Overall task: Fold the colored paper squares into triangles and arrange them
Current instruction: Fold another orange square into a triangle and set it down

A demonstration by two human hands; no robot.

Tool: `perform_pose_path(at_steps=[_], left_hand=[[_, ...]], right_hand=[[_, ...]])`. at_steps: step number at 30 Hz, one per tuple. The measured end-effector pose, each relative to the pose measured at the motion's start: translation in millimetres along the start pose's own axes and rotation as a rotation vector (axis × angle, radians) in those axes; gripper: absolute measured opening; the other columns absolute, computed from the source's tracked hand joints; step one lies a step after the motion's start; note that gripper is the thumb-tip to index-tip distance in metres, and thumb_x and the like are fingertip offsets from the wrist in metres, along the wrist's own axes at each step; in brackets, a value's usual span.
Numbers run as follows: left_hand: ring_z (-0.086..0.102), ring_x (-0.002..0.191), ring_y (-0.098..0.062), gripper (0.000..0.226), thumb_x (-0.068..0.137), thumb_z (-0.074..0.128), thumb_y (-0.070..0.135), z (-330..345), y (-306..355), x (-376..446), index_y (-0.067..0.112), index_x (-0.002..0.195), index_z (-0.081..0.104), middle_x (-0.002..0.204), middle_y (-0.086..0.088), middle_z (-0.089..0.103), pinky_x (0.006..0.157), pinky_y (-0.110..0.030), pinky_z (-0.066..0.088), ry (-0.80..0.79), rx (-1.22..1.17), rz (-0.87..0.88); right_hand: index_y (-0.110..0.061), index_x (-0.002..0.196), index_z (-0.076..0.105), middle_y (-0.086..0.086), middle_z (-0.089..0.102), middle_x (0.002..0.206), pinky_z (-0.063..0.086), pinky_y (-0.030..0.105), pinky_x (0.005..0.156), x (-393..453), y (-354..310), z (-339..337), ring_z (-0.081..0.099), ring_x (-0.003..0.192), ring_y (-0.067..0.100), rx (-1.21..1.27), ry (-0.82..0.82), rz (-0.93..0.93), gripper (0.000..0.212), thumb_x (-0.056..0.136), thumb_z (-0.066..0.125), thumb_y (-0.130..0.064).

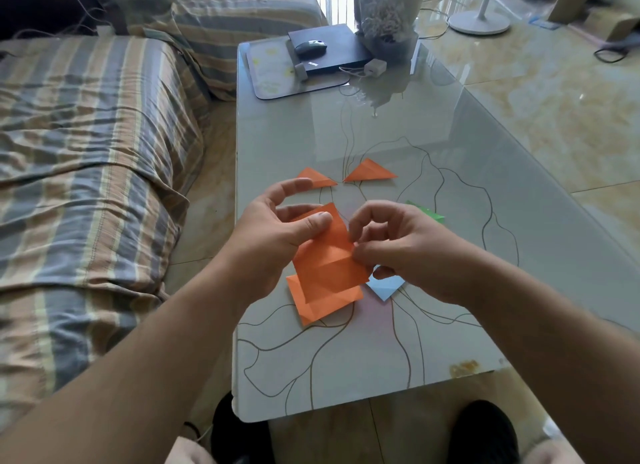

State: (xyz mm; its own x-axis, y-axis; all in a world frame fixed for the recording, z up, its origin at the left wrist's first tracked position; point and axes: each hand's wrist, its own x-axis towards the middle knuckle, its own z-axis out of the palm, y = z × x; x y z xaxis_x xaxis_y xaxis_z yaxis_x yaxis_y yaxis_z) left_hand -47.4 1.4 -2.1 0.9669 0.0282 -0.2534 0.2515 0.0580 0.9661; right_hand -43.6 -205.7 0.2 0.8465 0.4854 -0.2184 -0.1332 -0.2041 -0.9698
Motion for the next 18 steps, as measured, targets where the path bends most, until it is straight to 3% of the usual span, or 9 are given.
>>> perform_pose_path(at_steps=[4, 9, 11, 14, 16, 18], left_hand=[[0.077, 0.096, -0.027, 0.05, 0.083, 0.081, 0.008, 0, 4, -3, 0.027, 0.126, 0.065, 0.111, -0.013, 0.074, 0.088, -0.045, 0.063, -0.015, 0.006, -0.001], [0.078, 0.081, -0.019, 0.045, 0.085, 0.078, 0.006, 2, 9, -7, 0.028, 0.122, 0.064, 0.105, -0.009, 0.074, 0.073, -0.037, 0.065, -0.034, -0.044, -0.031], [0.077, 0.08, -0.021, 0.049, 0.08, 0.079, 0.009, 3, 9, -6, 0.026, 0.124, 0.065, 0.103, -0.01, 0.074, 0.07, -0.037, 0.065, -0.031, -0.103, -0.066], [0.076, 0.08, -0.024, 0.061, 0.071, 0.08, 0.017, 4, 7, -6, 0.022, 0.129, 0.064, 0.107, -0.015, 0.073, 0.064, -0.038, 0.064, -0.033, -0.176, -0.127], [0.076, 0.079, -0.024, 0.061, 0.072, 0.079, 0.019, 5, 4, -5, 0.022, 0.131, 0.062, 0.104, -0.015, 0.075, 0.064, -0.039, 0.064, -0.038, -0.218, -0.174], [0.075, 0.086, -0.025, 0.053, 0.083, 0.075, 0.021, 8, 3, -3, 0.021, 0.134, 0.059, 0.104, -0.014, 0.077, 0.07, -0.042, 0.065, -0.024, -0.322, -0.224]], right_hand=[[-0.016, 0.094, 0.08, 0.012, 0.07, 0.085, 0.051, 0.02, 0.064, -6, -5, 0, 0.065, 0.072, 0.013, -0.078, -0.055, -0.029, 0.026, 0.098, 0.062, 0.002], [-0.017, 0.095, 0.083, 0.018, 0.076, 0.094, 0.055, 0.028, 0.076, -8, -8, 0, 0.07, 0.079, 0.016, -0.054, -0.068, -0.025, 0.046, 0.092, 0.049, 0.014], [-0.02, 0.093, 0.083, 0.016, 0.077, 0.093, 0.061, 0.034, 0.081, -9, -6, 2, 0.072, 0.079, 0.019, -0.071, -0.035, -0.096, 0.045, 0.09, 0.058, 0.016], [-0.033, 0.093, 0.083, 0.012, 0.077, 0.09, 0.061, 0.061, 0.077, -8, 2, 7, 0.071, 0.077, 0.041, -0.165, 0.039, -0.191, 0.031, 0.086, 0.081, -0.003], [-0.037, 0.088, 0.082, 0.004, 0.077, 0.083, 0.061, 0.06, 0.072, -6, 4, 10, 0.071, 0.075, 0.039, -0.212, 0.112, -0.218, 0.025, 0.08, 0.088, -0.013], [-0.034, 0.081, 0.082, -0.001, 0.078, 0.08, 0.064, 0.049, 0.077, -4, 3, 12, 0.073, 0.072, 0.025, -0.188, 0.186, -0.24, 0.025, 0.077, 0.09, -0.01]])
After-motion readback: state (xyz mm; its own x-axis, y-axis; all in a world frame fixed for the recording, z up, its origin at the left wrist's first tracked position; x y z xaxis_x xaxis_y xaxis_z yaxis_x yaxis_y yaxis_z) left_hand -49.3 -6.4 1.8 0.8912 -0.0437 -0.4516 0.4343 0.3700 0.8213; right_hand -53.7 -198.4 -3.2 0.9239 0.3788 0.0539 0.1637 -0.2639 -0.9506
